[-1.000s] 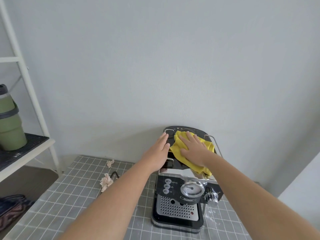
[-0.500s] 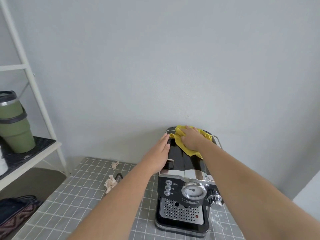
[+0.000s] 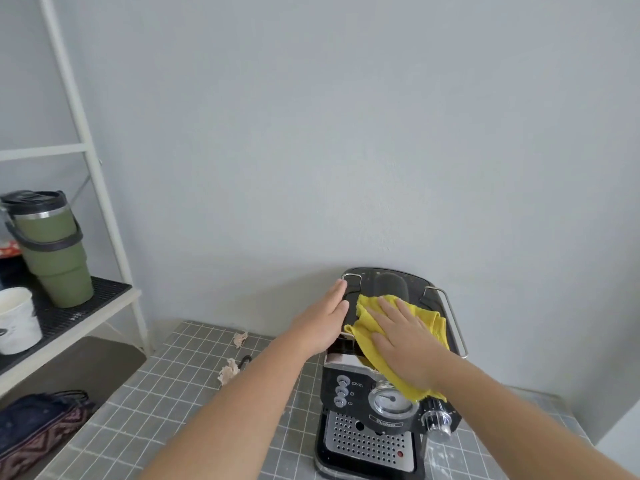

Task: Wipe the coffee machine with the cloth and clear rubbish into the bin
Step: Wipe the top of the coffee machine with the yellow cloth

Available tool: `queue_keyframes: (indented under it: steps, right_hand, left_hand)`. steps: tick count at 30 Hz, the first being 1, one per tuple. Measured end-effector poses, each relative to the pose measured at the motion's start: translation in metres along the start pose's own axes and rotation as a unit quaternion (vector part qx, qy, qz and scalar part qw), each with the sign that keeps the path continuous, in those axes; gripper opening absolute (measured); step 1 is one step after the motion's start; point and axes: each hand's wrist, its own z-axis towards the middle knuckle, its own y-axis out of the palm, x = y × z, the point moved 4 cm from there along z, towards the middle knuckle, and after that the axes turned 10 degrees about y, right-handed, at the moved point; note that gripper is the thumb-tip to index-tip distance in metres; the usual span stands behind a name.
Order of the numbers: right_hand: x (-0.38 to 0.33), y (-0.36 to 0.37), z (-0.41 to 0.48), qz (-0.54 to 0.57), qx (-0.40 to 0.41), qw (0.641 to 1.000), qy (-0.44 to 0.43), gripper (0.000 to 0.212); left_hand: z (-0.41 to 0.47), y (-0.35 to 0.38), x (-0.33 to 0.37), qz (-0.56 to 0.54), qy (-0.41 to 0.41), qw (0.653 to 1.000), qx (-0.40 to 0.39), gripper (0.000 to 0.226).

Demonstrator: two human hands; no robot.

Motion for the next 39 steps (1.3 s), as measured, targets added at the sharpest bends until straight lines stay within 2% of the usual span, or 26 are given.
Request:
queue_keyframes:
  steps: [3,6,9,11,17,20,23,26,27,28,30,32,33,35,39]
  right_hand:
    - [0.001,-0.002,0.007,0.003,-0.014,1.000,0.020,0.053]
    - [0.001,-0.006,0.038,0.002,0.017,0.997,0.078,0.054]
    - [0.005,-0.009,0.085,0.010,0.037,0.988,0.148,0.056]
    - [0.008,-0.014,0.110,0.009,0.037,0.985,0.166,0.058]
    - [0.015,-0.026,0.133,0.078,-0.018,0.995,0.054,0.054]
    - [0.014,-0.027,0.131,0.083,-0.012,0.995,0.052,0.052]
    - [0.010,-0.024,0.129,0.000,0.024,0.992,0.120,0.052]
    - [0.006,-0.020,0.125,-0.042,0.039,0.964,0.261,0.059]
    - [0.005,-0.019,0.124,-0.040,0.035,0.958,0.283,0.060]
    - [0.002,-0.019,0.123,-0.040,0.037,0.959,0.278,0.060]
    - [0.002,-0.017,0.123,-0.021,0.050,0.980,0.190,0.056]
    - [0.004,-0.020,0.119,0.049,0.040,0.994,0.089,0.052]
    - [0.007,-0.023,0.115,0.102,0.031,0.992,0.075,0.051]
    - [0.012,-0.026,0.113,0.158,0.030,0.984,0.071,0.050]
    - [0.005,-0.020,0.123,0.020,0.050,0.991,0.119,0.056]
  left_hand:
    - [0.013,-0.011,0.000,0.076,0.004,0.996,-0.048,0.053]
    - [0.027,-0.016,0.001,0.117,0.005,0.990,-0.076,0.054]
    - [0.037,-0.016,-0.003,0.120,0.023,0.990,-0.074,0.054]
    - [0.037,-0.015,-0.007,0.107,0.041,0.992,-0.060,0.053]
    - [0.042,-0.014,-0.013,0.119,0.067,0.990,-0.044,0.054]
    - [0.042,-0.013,-0.013,0.118,0.066,0.990,-0.040,0.054]
    - [0.042,-0.013,-0.014,0.120,0.059,0.990,-0.040,0.053]
    - [0.042,-0.013,-0.013,0.124,0.053,0.990,-0.038,0.053]
    - [0.041,-0.013,-0.012,0.123,0.051,0.990,-0.037,0.053]
    - [0.041,-0.013,-0.012,0.121,0.051,0.991,-0.034,0.053]
    - [0.041,-0.014,-0.011,0.118,0.048,0.991,-0.029,0.053]
    - [0.041,-0.014,-0.011,0.119,0.042,0.992,-0.022,0.053]
    - [0.041,-0.014,-0.010,0.120,0.041,0.992,-0.020,0.053]
    - [0.041,-0.015,-0.009,0.124,0.040,0.991,-0.018,0.053]
    - [0.041,-0.015,-0.009,0.129,0.037,0.991,-0.020,0.053]
